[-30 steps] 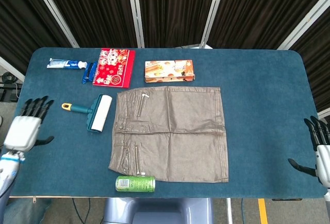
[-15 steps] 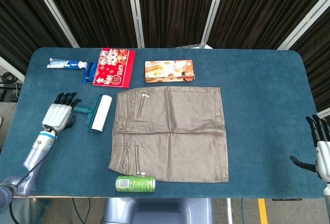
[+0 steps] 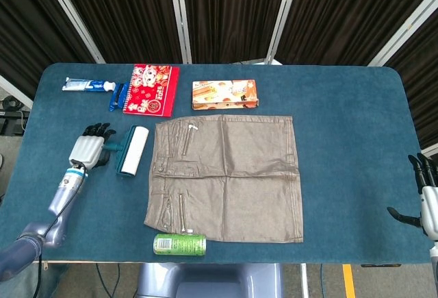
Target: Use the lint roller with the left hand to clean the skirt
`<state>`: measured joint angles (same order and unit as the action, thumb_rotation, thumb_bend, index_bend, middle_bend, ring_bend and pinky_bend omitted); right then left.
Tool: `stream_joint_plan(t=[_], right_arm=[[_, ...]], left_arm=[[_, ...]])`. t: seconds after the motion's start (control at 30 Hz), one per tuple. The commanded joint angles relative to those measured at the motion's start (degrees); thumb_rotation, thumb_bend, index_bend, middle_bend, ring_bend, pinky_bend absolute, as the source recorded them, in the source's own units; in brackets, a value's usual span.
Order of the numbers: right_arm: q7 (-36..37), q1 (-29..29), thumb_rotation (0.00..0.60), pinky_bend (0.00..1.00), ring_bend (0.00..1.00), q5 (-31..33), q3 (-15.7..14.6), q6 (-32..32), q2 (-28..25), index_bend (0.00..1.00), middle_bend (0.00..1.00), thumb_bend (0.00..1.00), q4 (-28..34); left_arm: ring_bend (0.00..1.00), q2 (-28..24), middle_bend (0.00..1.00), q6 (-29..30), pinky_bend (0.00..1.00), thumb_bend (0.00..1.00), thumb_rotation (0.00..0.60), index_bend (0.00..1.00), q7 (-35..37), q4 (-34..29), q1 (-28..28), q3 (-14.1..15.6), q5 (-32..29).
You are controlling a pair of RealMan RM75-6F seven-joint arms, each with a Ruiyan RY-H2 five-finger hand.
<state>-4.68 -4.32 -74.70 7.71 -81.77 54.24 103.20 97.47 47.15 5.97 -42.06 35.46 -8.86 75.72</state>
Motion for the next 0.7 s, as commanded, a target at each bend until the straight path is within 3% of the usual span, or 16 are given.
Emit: stream_joint_plan(t=[0.03,0.37,0.7], right_arm=[[0.1,-0.1,0.6,0.0,0.0,0.3,0.1,0.2,0.1,0.0,0.0,0.0,-0.3],[0.3,-0.4,0.6,0.0,0.0,1.1,0.3,0.6,0.2,0.0,0.0,0.0,-0.8],[-0.1,-0.7,0.6,0.0,0.0,1.5,0.3,1.0,0.5,0.0,0.0,0.0,-1.0]], left_arm=[[0.04,1.0,0.11,-0.3,0.13,0.54,0.6,0.2,0.1,1.2,0.7,0.0,0.0],[0.12,3.8,0.17,-1.0,0.2,0.54,0.6,0.24,-1.5,4.7,1.5,-0.4,-1.4],[0.23,4.9,0.31,0.6,0.26,0.57,0.6,0.39,0.9,7.0,1.2,0.2,-0.4]])
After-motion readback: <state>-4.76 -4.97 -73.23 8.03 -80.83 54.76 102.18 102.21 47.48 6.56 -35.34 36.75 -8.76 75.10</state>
